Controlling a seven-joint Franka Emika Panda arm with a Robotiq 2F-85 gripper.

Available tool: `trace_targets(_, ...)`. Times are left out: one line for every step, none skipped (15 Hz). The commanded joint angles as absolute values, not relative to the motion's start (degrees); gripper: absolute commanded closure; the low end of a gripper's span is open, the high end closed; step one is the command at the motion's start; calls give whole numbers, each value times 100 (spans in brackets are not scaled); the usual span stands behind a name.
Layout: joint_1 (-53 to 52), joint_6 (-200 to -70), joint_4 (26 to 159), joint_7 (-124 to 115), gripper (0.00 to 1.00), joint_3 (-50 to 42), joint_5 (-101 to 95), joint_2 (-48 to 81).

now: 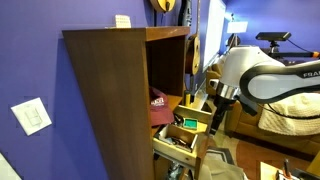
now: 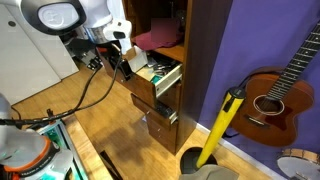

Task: Open the topmost drawer and remove the maroon cap and place it on the shelf above the drawer then close the drawer.

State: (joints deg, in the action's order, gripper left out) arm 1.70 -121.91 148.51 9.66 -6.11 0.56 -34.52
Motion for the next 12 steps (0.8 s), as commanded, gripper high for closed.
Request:
trace_targets(301,-12749,14927,598,0,-483,-21,-3274)
trace_targets(323,-12941,14951,517,0,-447,-50,-3233)
trace_targets(342,-13066,14947,442,0,-422,-51,-3178)
trace_targets(370,-13197,14946,343,0,-389,-57,-3123)
trace_targets(390,-13318,14937,265,0,-366,-55,-3071)
trace_targets(403,-13444,14929,190,0,-349,-36,-3021)
trace_targets(440,-13512,14898,51,0,-318,-30,-2958)
trace_targets(451,-13621,14896,-24,0,-308,-22,-2918)
trace_targets(476,-13712,14887,-126,0,-286,-27,-2869)
trace_targets(482,-13804,14880,-178,0,-282,-13,-2827)
trace_targets(482,-13886,14869,-219,0,-282,12,-2789)
trace_targets(493,-13978,14861,-269,0,-270,12,-2749)
